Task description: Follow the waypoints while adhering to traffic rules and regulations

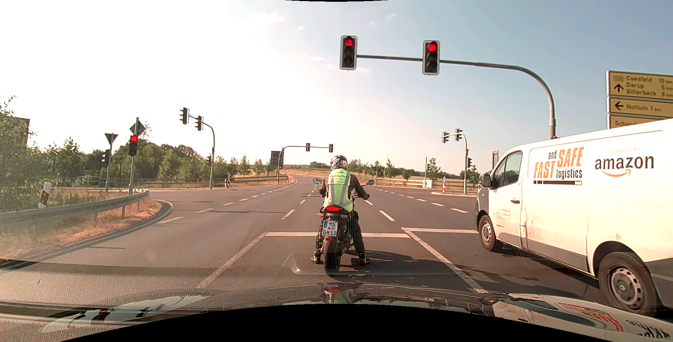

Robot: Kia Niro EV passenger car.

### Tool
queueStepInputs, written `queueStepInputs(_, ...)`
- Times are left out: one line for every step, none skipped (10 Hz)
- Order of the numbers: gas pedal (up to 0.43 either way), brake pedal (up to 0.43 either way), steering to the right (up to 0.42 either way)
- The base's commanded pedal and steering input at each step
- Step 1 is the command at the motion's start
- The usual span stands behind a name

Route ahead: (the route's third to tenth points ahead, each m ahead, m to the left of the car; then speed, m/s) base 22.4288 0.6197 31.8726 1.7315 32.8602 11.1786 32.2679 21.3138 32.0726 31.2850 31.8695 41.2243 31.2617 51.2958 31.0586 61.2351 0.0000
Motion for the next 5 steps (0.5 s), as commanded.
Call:
queueStepInputs(0.000,0.000,-0.015)
queueStepInputs(0.000,0.000,-0.015)
queueStepInputs(0.000,0.000,-0.015)
queueStepInputs(0.000,0.000,-0.015)
queueStepInputs(0.000,0.000,-0.015)
